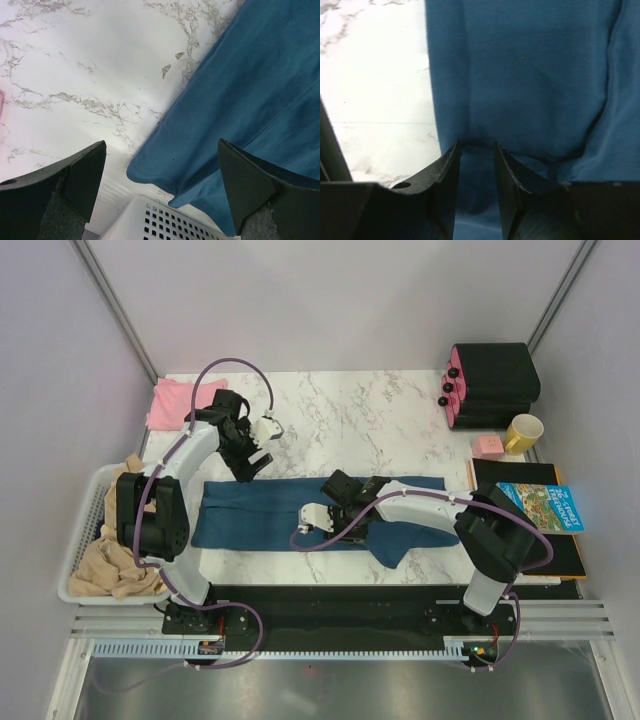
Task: Fold and stack the t-shirts
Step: Fold the tshirt
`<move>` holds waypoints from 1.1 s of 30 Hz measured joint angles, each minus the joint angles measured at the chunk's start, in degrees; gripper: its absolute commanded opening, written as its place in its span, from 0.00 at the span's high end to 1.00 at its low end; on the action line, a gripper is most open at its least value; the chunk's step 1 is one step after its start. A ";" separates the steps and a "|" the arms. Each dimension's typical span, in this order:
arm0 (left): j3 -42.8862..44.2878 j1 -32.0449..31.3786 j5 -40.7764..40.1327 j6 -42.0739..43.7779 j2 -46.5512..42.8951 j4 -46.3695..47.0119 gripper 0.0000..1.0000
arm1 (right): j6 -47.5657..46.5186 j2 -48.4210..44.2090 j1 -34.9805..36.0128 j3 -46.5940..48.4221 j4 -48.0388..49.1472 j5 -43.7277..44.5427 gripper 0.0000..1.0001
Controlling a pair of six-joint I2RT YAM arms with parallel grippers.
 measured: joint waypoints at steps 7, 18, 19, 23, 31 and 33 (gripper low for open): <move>0.00 0.20 0.09 0.00 0.00 0.00 0.00 | 0.83 0.76 -0.04 0.00 3.45 2.71 0.65; 0.00 0.66 0.09 0.02 0.00 0.00 0.00 | 0.50 0.61 -0.04 0.00 2.62 3.72 0.61; 0.00 0.70 0.07 0.04 0.00 0.00 0.00 | 0.39 0.46 -0.04 0.00 2.08 3.69 0.61; 0.00 0.74 0.09 0.02 0.00 0.02 0.00 | -0.15 -1.27 -0.04 0.02 -0.50 3.45 0.61; 0.00 0.74 0.31 0.02 0.00 0.24 0.01 | -0.55 -2.51 -0.04 0.00 -2.25 3.26 0.61; 0.00 0.74 0.33 0.02 0.00 0.35 0.00 | -0.52 -2.51 -0.04 -0.28 -1.88 3.26 0.62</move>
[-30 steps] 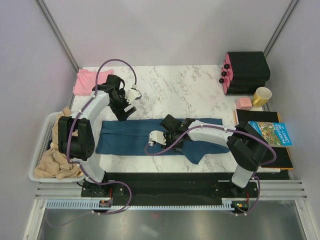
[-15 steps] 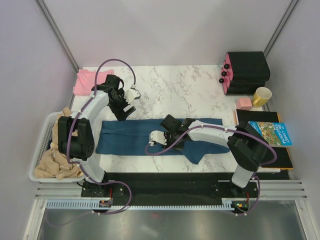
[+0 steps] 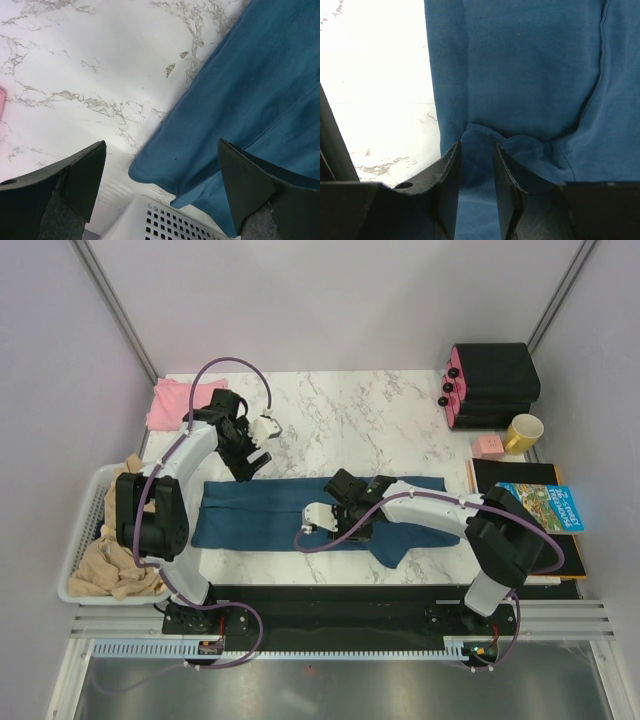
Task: Fold and stack the t-shirts
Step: Fold the tshirt
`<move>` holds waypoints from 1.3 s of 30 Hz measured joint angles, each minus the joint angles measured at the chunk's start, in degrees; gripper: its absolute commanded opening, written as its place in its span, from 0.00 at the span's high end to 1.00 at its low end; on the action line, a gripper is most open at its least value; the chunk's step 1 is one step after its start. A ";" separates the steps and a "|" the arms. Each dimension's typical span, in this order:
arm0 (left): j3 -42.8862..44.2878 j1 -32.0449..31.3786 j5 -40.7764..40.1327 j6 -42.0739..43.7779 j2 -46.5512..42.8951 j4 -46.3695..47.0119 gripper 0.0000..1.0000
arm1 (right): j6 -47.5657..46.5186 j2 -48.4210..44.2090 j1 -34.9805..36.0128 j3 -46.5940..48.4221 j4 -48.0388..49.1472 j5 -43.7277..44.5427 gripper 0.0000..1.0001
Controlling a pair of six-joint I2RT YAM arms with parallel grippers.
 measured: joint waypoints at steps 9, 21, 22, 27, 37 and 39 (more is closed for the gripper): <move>0.00 0.00 0.00 0.00 0.00 0.07 0.00 | 0.09 1.84 0.00 -0.44 1.66 0.17 0.62; 0.00 0.00 0.09 0.00 0.00 0.28 0.00 | 0.90 3.69 0.00 -0.44 3.45 0.15 0.84; 0.00 0.00 0.09 0.00 0.00 0.31 0.00 | 1.05 3.85 0.00 -0.44 3.48 0.07 0.87; 0.00 0.00 0.11 0.02 0.00 0.39 0.00 | 1.75 3.89 0.00 -0.44 3.61 0.17 1.00; 0.00 0.00 0.52 0.00 0.00 0.42 0.00 | 1.46 3.41 0.00 -0.31 2.69 0.22 1.00; 0.00 0.00 0.70 0.00 0.00 0.42 0.00 | 1.36 3.08 0.00 0.13 1.90 0.22 1.00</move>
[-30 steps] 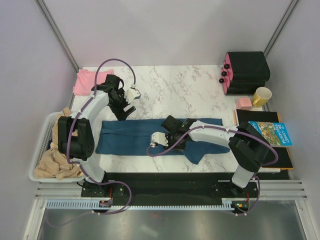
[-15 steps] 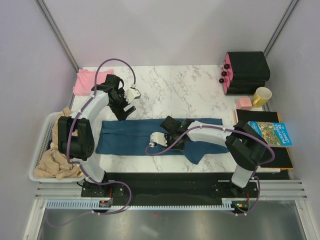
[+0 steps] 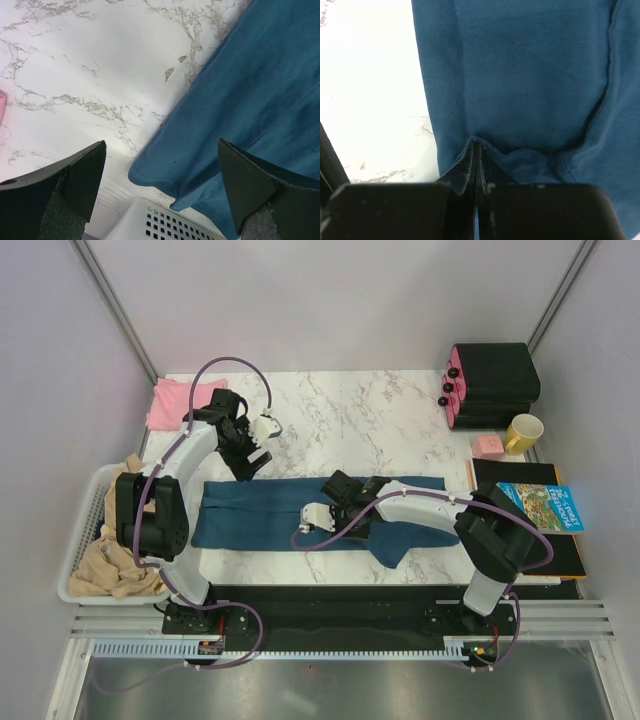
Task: Fold and stack the t-shirts
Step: Fold the tshirt
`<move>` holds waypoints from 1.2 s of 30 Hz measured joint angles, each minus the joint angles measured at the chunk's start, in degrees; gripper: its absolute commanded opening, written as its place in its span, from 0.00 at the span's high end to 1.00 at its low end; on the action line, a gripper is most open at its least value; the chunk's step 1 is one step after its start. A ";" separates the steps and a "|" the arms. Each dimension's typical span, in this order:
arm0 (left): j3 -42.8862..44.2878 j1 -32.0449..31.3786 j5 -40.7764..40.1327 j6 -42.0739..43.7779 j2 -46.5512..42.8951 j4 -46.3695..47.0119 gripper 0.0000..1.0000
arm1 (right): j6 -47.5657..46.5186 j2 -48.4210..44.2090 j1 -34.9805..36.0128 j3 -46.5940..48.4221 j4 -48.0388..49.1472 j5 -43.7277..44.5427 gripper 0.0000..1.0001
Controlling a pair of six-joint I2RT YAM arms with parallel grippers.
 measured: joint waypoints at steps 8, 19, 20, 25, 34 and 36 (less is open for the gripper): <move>0.00 0.00 0.37 0.00 0.00 0.00 0.00 | -0.02 -1.57 0.00 3.43 -2.29 -0.96 1.00; 0.00 0.00 0.37 0.02 0.00 0.00 0.00 | 0.20 -1.55 0.04 5.31 -3.61 -5.84 1.00; 0.00 0.00 0.39 0.02 0.00 0.00 0.00 | 0.22 -1.46 0.09 5.46 -3.82 -6.14 1.00; 0.00 0.00 0.42 0.02 0.00 0.00 0.00 | 0.48 -0.57 1.05 6.73 -3.98 -7.21 0.70; 0.07 0.00 0.39 0.02 0.02 0.04 0.00 | 1.31 0.44 2.08 7.58 -3.93 -6.75 0.48; 0.15 0.00 0.37 0.00 0.02 0.22 0.00 | 1.97 0.11 1.03 7.58 -3.91 -5.75 0.51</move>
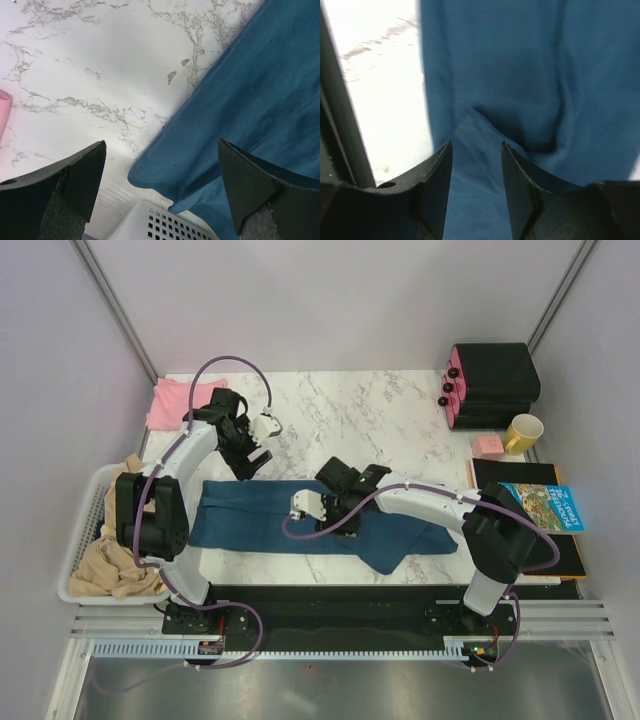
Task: Fold and stack the t-shirts
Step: Fold the tshirt
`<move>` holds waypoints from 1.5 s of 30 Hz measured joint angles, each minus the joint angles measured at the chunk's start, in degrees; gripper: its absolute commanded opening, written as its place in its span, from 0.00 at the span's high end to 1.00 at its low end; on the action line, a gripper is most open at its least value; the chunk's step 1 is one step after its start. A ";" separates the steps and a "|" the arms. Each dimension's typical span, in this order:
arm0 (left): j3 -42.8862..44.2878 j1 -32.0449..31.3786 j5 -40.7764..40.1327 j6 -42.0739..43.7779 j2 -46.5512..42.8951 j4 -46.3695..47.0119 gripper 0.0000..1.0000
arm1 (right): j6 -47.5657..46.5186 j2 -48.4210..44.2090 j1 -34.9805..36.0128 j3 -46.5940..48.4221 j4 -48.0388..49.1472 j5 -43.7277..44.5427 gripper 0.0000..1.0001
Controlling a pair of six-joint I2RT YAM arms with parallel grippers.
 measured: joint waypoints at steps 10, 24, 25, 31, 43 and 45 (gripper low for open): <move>0.81 0.00 -0.13 0.00 -0.26 1.62 0.00 | -0.52 -10.43 -18.88 -2.16 -0.59 3.80 1.00; 2.34 0.00 -4.13 0.02 -3.54 1.75 0.00 | -2.45 -5.33 -26.43 -12.44 -1.73 3.30 1.00; 2.49 0.00 -4.48 0.02 -3.80 1.79 0.00 | -2.43 -4.20 -26.95 -12.44 -1.03 3.78 1.00; 2.75 0.00 -6.34 0.02 -4.87 1.92 0.01 | -2.36 2.62 -30.01 -5.88 -1.62 5.44 1.00; 1.73 0.00 -7.87 0.04 -8.13 3.17 0.00 | -6.25 25.05 -32.59 24.94 2.99 15.89 1.00; 0.79 0.00 -7.82 0.04 -8.57 3.69 0.00 | -7.89 29.64 -32.59 30.84 7.17 18.14 1.00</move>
